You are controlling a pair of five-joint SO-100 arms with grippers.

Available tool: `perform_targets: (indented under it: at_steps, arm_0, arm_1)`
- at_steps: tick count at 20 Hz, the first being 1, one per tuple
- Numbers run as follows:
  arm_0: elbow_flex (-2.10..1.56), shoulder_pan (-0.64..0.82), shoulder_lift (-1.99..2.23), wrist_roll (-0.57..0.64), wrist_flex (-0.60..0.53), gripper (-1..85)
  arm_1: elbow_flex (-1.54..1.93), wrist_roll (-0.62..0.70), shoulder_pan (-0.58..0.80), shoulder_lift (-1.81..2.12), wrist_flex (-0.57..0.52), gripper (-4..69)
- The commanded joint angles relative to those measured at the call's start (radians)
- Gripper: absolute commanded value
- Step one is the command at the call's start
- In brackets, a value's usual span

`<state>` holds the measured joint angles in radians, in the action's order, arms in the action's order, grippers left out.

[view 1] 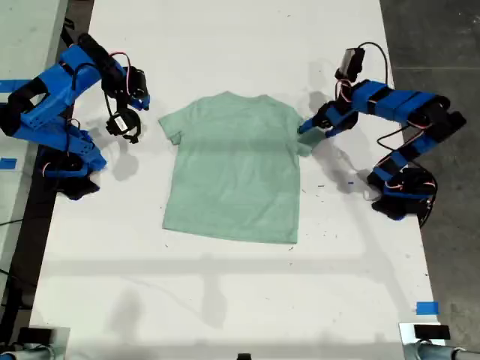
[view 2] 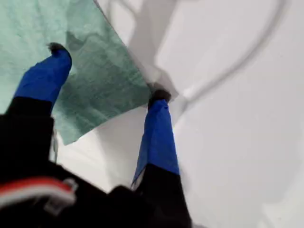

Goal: Fold tshirt

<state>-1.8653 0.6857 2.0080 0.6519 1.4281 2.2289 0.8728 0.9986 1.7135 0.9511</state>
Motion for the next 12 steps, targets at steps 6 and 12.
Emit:
perform_targets:
  at_steps: [6, 12]
  arm_0:
    - [-0.041, -0.066, 0.012, -0.006, -0.041, 0.0]
    - [-0.098, -0.075, 0.075, -0.023, -0.052, 0.0]
  arm_1:
    - [-0.104, 0.017, -0.002, -0.109, -0.005, -1.0]
    - [-0.173, 0.006, -0.058, -0.078, 0.101, -1.0]
